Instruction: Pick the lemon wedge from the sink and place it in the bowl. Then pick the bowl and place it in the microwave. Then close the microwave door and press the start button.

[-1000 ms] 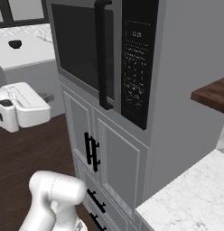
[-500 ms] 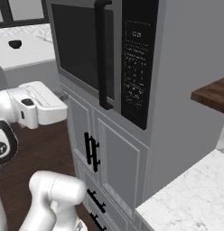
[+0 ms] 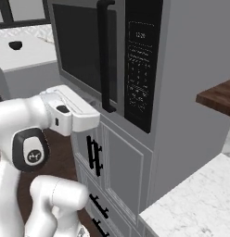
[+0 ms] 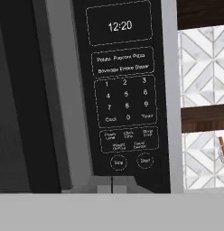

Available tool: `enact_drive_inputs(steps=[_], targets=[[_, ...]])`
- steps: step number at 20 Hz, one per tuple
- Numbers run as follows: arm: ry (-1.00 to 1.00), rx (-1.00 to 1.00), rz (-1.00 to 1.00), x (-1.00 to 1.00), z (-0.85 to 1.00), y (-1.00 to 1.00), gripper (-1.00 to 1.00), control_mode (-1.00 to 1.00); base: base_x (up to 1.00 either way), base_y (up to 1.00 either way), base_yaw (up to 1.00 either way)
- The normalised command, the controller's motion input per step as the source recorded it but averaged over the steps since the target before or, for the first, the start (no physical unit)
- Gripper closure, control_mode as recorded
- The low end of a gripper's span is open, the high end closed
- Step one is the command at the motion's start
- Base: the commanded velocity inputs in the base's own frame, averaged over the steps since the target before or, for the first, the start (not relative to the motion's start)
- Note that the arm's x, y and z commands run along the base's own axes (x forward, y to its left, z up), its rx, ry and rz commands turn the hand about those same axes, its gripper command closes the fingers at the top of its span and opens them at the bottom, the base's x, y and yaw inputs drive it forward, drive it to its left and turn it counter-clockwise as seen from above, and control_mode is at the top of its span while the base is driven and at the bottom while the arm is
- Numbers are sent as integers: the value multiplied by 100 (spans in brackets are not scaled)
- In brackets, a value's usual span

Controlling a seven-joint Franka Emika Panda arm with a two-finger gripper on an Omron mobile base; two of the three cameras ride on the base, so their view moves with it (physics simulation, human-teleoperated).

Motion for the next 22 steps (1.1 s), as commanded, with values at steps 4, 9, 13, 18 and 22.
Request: enact_drive_inputs(steps=[4, 9, 13, 18, 22], targets=[[-4, 0, 2, 0, -10, -47, 100, -100, 0, 0, 0], [-2, 0, 2, 0, -20, -32, 100, -100, 0, 0, 0], [0, 0, 3, 2, -27, -30, 100, -100, 0, 0, 0], [0, 0, 3, 13, -12, -29, 100, -100, 0, 0, 0], [0, 0, 4, 15, -6, -24, 100, -100, 0, 0, 0]])
